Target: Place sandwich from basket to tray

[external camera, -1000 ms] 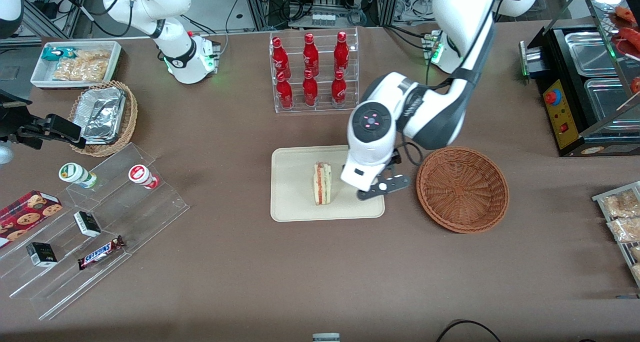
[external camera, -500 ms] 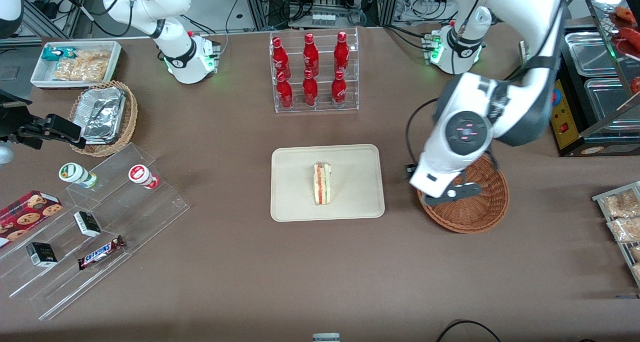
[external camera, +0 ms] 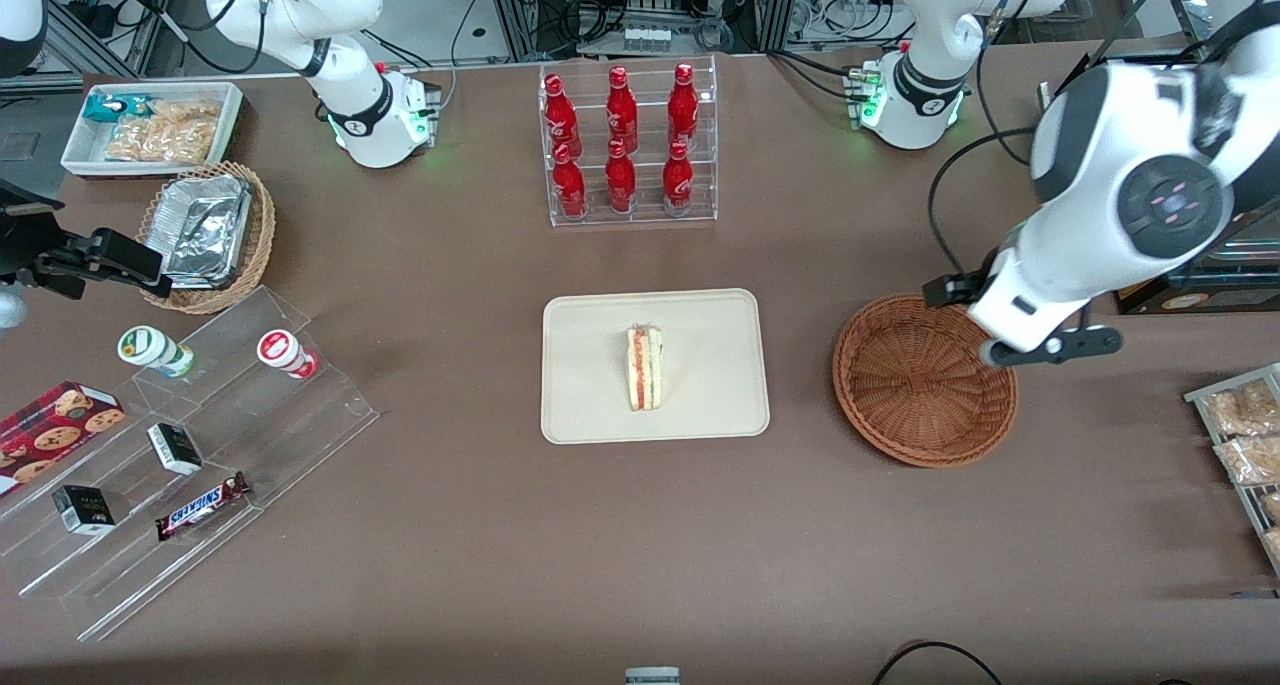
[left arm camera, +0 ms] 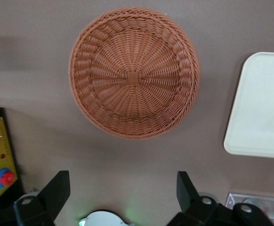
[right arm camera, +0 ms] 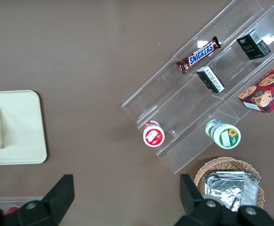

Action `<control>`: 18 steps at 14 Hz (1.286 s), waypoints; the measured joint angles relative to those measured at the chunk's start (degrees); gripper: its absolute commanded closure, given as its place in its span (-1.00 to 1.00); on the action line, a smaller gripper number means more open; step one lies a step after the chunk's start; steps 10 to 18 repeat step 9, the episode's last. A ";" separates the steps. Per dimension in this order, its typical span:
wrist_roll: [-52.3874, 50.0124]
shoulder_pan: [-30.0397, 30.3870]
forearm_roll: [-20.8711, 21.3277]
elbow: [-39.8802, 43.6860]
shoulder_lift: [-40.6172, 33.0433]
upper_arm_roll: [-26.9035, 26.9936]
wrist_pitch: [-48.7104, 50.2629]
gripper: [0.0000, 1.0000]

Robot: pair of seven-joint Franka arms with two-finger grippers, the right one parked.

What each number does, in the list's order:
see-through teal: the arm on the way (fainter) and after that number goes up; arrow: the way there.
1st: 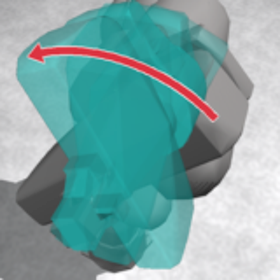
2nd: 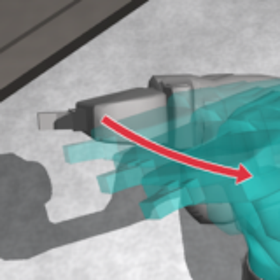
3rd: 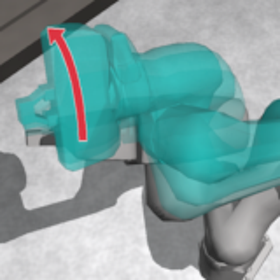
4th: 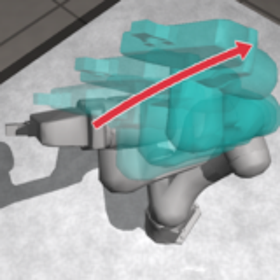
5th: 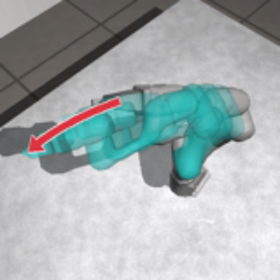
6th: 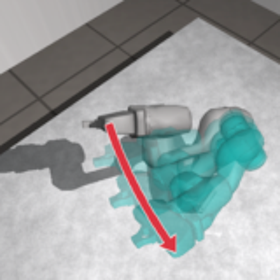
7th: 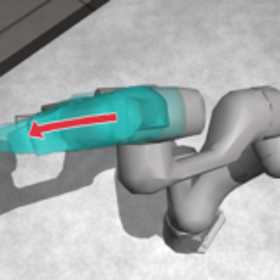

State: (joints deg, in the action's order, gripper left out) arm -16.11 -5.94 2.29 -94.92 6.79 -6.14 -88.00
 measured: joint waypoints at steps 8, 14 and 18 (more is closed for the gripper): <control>12.89 5.97 -0.07 1.67 -6.85 0.86 2.47 -1.00; 13.14 6.02 -0.07 2.32 -6.94 1.50 2.47 -1.00; 13.14 6.02 -0.07 2.32 -6.94 1.50 2.47 -1.00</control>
